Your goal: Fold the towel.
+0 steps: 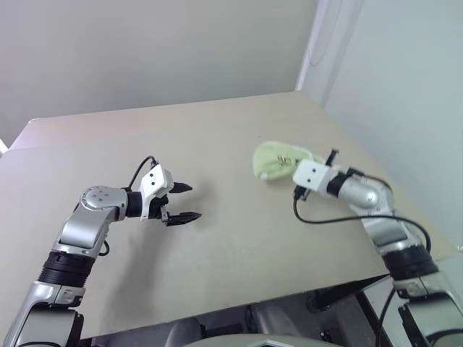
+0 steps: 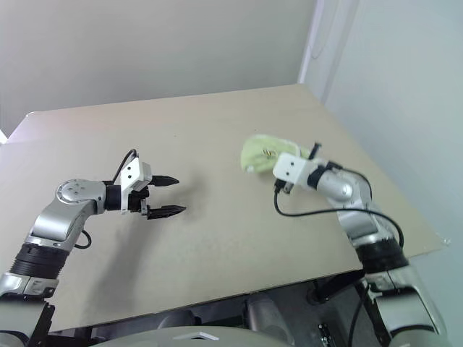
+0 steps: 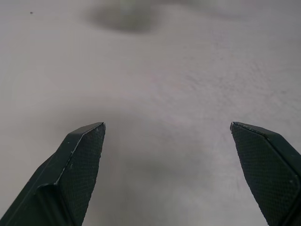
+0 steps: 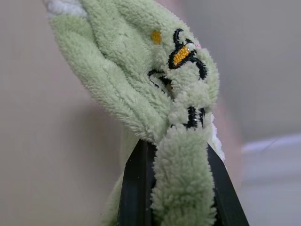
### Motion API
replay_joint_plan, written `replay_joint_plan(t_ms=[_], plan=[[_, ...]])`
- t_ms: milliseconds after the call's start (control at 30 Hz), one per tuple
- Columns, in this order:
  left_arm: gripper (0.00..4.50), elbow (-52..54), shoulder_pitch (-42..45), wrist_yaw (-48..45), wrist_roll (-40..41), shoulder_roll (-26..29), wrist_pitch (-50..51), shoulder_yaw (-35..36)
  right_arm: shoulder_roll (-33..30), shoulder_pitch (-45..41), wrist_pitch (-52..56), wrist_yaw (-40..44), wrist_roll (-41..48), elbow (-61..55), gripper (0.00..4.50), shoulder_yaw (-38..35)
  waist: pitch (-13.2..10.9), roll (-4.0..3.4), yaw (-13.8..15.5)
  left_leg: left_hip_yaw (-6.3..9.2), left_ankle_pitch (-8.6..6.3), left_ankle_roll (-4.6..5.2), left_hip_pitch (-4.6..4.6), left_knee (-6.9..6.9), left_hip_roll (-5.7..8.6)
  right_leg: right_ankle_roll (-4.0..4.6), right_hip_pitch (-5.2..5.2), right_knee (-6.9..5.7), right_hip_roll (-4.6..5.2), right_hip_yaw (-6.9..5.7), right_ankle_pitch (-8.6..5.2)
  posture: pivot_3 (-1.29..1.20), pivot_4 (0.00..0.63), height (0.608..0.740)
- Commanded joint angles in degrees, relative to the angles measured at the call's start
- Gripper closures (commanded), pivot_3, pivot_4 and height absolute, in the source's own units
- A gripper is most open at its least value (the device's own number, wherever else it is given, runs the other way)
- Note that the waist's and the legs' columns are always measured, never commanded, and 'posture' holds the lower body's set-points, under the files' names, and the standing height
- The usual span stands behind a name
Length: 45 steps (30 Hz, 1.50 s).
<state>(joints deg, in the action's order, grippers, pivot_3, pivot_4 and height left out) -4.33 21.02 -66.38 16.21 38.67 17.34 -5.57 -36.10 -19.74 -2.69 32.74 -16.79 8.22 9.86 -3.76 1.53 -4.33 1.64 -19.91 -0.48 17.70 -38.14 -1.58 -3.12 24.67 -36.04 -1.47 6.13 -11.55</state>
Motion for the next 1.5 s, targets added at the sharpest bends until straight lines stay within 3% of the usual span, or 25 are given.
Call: replay_joint_plan(t_ms=[33,133,167,533,700,800,900,1033,1300,1500], plan=[[0.0,0.7,1.6,-0.1,-0.2,0.1,-1.0,0.2,0.3,1.6,-0.9,-2.8,-1.3,2.4,4.48,-0.1,0.0,0.0,-0.1,-0.02,0.0,0.0,-0.02,0.0,0.0,0.0,0.0,-0.01,0.0,0.02,0.0,0.0,0.0,0.712],[0.0,0.6,1.8,-0.2,0.0,0.0,-0.7,0.1,-1.1,4.3,-2.8,-3.4,-3.9,3.9,4.48,1.9,0.0,0.0,-0.4,-0.05,0.0,0.0,-0.1,-0.03,0.01,-0.01,-0.05,-0.06,0.0,0.05,0.0,0.0,0.0,0.712],[0.0,0.6,1.9,-0.2,-0.1,0.0,-0.7,0.0,-1.0,5.0,-2.7,-3.4,-3.5,3.7,3.87,1.6,0.0,0.01,-0.5,-0.05,0.0,0.0,-0.16,-0.03,0.01,-0.01,-0.09,-0.06,0.0,0.05,0.0,0.0,0.0,0.712],[0.0,0.8,2.8,-0.4,-0.3,-0.1,0.1,0.0,-2.0,7.0,3.7,6.1,7.2,-7.1,0.03,-3.4,0.0,0.07,-1.4,0.01,0.0,0.0,-0.19,-0.02,0.01,-0.03,-0.19,-0.01,-0.02,0.03,-0.02,0.0,0.0,0.712],[0.0,-0.5,3.3,-0.4,-0.6,-0.2,-0.3,0.0,0.3,4.8,23.5,12.2,26.1,-17.1,0.03,-12.0,0.0,0.05,-1.4,0.02,0.0,0.0,-0.21,-0.03,0.01,-0.03,-0.19,-0.05,-0.02,0.03,-0.01,0.0,0.0,0.712],[0.0,-1.0,3.2,-0.5,-0.6,-0.4,-0.9,0.0,5.2,-0.8,39.0,7.6,36.0,-18.9,0.03,-17.5,0.0,0.03,-1.6,0.03,0.0,0.0,-0.23,-0.03,0.0,-0.03,-0.19,-0.08,-0.04,0.02,-0.01,0.0,0.0,0.712],[0.0,0.1,3.3,-0.1,-0.5,-0.6,0.1,-0.1,10.1,-5.3,47.2,1.9,39.2,-17.0,0.03,-19.5,0.0,0.02,-1.5,0.09,0.0,0.0,-0.23,-0.03,-0.02,-0.02,-0.18,-0.09,-0.07,-0.01,-0.01,0.0,0.0,0.712],[0.0,2.3,3.3,0.1,0.0,-0.5,2.0,-0.3,13.9,-6.7,45.1,-3.0,35.5,-11.7,0.03,-16.3,0.0,0.01,-1.3,0.11,0.0,0.0,-0.1,0.01,-0.04,-0.02,-0.1,-0.02,-0.07,-0.04,-0.01,0.0,0.0,0.712],[0.0,2.8,3.3,0.5,-0.6,-0.3,2.4,-0.1,19.7,-5.9,27.2,-11.5,24.1,12.7,0.03,-9.9,-0.1,-0.02,-1.5,0.05,0.0,0.0,0.15,0.01,0.0,-0.05,0.05,0.1,0.02,-0.02,0.0,0.0,0.0,0.712],[0.0,2.8,2.9,0.5,-0.5,-0.2,2.1,0.0,21.9,-6.2,22.0,-13.8,21.9,18.8,0.03,-9.5,0.2,0.29,-2.7,0.08,0.0,0.0,-0.28,-0.01,0.0,-0.06,-0.35,0.05,0.01,-0.01,-0.01,0.0,0.0,0.712]])
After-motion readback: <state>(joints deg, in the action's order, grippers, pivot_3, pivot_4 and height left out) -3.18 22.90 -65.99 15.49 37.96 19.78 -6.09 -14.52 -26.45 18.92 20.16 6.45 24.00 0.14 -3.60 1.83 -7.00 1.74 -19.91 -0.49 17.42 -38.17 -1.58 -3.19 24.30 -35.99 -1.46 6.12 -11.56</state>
